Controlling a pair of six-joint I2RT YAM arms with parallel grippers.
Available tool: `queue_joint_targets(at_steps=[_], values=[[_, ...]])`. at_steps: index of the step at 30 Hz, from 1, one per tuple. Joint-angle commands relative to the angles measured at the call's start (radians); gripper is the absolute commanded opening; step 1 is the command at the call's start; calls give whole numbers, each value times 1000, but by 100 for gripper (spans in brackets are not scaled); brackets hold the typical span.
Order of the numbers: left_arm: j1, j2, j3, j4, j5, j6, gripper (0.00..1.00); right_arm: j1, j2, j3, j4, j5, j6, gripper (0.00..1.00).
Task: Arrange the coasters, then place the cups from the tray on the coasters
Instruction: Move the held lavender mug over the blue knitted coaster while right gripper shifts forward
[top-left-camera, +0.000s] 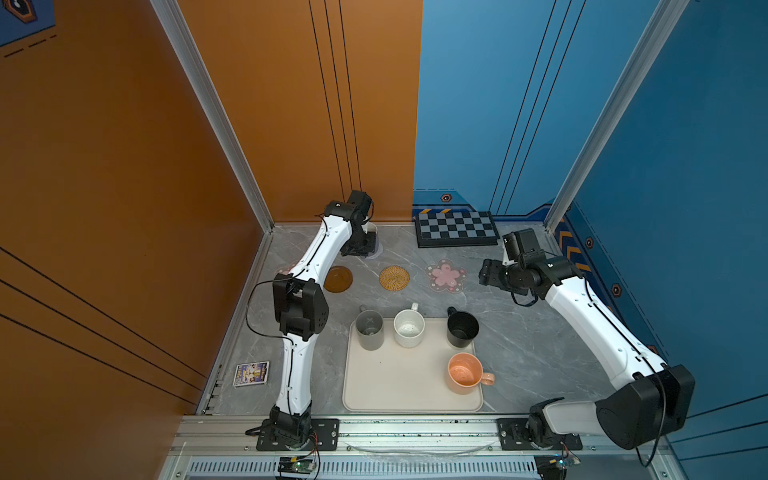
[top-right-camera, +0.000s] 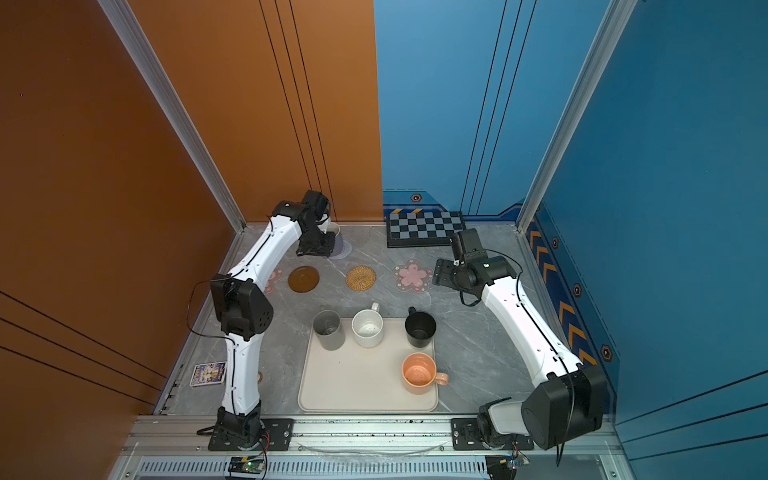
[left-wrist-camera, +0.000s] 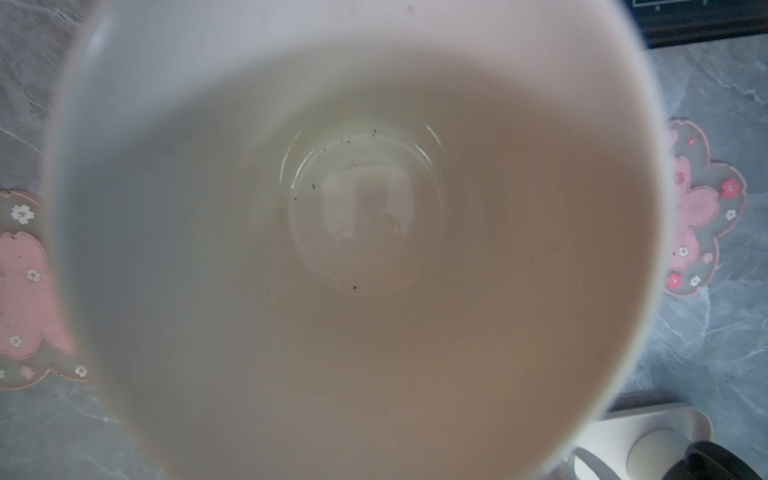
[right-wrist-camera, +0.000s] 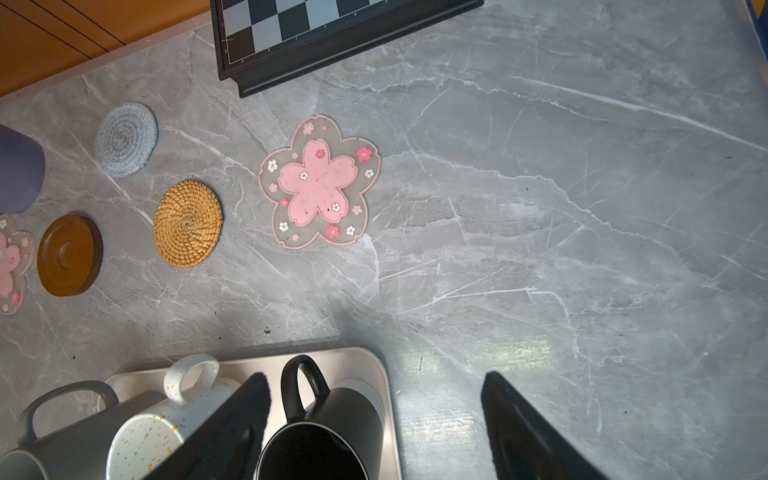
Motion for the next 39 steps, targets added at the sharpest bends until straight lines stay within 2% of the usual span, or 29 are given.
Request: queue_joint_targets(at_steps=[1, 7, 13, 24, 39], values=[[8, 43, 99, 21, 10, 13, 0, -12, 20, 45, -23, 0, -4, 82], [16, 157, 198, 21, -14, 43, 0, -14, 66, 50, -11, -3, 14, 82], [23, 203, 240, 23, -80, 2, 0, -12, 111, 55, 1, -11, 23, 81], [25, 321, 383, 27, -102, -3, 0, -6, 184, 82, 31, -3, 39, 81], [35, 348, 399, 104, -92, -28, 0, 2, 223, 59, 50, 2, 56, 81]])
